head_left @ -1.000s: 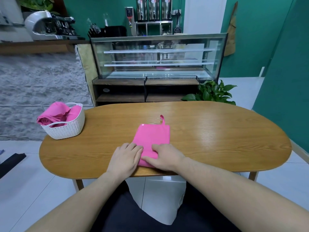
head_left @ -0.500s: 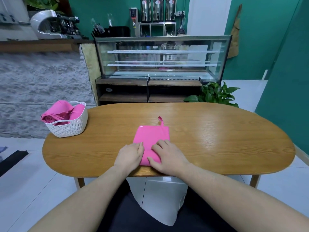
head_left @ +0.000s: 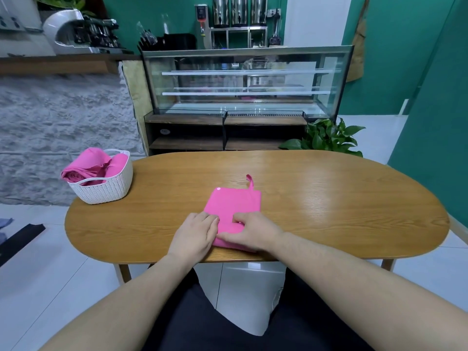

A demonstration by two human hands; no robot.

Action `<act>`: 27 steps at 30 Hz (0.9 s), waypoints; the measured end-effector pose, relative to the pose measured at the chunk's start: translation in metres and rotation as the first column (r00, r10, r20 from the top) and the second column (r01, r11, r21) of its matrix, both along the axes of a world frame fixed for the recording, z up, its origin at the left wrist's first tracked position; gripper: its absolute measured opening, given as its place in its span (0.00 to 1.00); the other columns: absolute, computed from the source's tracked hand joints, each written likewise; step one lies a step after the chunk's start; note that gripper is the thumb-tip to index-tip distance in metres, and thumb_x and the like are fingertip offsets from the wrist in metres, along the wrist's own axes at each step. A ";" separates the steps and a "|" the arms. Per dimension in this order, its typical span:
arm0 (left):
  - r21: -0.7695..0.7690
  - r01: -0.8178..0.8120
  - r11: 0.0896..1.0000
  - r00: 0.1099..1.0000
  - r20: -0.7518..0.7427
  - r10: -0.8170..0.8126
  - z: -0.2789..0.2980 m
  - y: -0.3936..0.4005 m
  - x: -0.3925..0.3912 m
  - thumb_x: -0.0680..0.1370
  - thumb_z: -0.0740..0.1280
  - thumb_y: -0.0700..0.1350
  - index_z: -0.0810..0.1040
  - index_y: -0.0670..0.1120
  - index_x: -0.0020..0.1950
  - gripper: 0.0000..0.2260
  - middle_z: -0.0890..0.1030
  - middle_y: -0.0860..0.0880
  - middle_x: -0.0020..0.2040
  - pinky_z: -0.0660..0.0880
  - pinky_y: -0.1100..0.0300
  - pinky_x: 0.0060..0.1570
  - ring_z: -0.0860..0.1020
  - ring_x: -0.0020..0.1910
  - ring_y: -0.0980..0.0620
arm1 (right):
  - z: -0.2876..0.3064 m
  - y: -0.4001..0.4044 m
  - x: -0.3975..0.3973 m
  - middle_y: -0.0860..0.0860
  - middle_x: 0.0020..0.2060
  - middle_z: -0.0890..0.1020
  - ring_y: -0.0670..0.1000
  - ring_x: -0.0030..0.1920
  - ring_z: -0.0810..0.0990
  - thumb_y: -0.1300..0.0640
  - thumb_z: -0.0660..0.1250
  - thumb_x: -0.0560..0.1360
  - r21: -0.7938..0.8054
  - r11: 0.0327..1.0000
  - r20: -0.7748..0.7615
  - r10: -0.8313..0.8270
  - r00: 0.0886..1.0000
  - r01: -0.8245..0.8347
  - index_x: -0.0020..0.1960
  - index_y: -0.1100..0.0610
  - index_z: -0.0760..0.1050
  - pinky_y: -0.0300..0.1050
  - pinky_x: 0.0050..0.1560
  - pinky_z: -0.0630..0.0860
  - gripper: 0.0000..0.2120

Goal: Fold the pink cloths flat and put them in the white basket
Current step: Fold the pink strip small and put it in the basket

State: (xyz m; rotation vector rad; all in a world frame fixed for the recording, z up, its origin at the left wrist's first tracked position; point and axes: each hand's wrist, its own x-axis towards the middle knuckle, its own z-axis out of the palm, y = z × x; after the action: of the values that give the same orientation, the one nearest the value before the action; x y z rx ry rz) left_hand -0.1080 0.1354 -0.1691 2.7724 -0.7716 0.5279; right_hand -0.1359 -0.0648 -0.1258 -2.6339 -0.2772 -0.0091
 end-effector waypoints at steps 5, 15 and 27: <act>-0.023 -0.073 0.997 0.997 -0.003 0.073 0.021 -0.012 -0.009 0.80 0.47 0.54 0.76 0.49 0.43 0.19 0.79 0.50 0.40 0.70 0.55 0.48 0.76 0.42 0.46 | -0.010 -0.006 -0.003 0.51 0.51 0.78 0.52 0.55 0.73 0.27 0.59 0.68 -0.122 0.990 0.147 0.095 0.985 -0.077 0.60 0.54 0.78 0.48 0.61 0.71 0.36; 0.011 -0.216 0.976 0.965 -0.150 0.215 0.031 -0.022 0.000 0.84 0.51 0.51 0.68 0.48 0.35 0.20 0.83 0.44 0.43 0.71 0.51 0.50 0.79 0.47 0.40 | -0.009 -0.012 -0.001 0.48 0.41 0.77 0.52 0.42 0.75 0.30 0.67 0.67 -0.164 0.977 0.146 0.159 0.976 -0.135 0.47 0.49 0.66 0.48 0.43 0.72 0.24; 0.057 -0.165 0.985 0.985 0.050 0.163 0.020 -0.018 -0.006 0.81 0.49 0.53 0.76 0.49 0.41 0.19 0.79 0.49 0.37 0.76 0.48 0.37 0.76 0.39 0.42 | 0.002 -0.004 -0.005 0.48 0.46 0.77 0.52 0.49 0.76 0.30 0.68 0.67 -0.087 0.996 -0.035 0.032 0.999 -0.035 0.58 0.50 0.74 0.46 0.48 0.74 0.30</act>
State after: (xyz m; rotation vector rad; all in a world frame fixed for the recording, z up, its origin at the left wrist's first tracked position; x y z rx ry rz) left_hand -0.1138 0.1175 -0.1489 2.9065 -0.5800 0.6081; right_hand -0.1411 -0.0690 -0.1238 -2.7133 -0.3171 0.0592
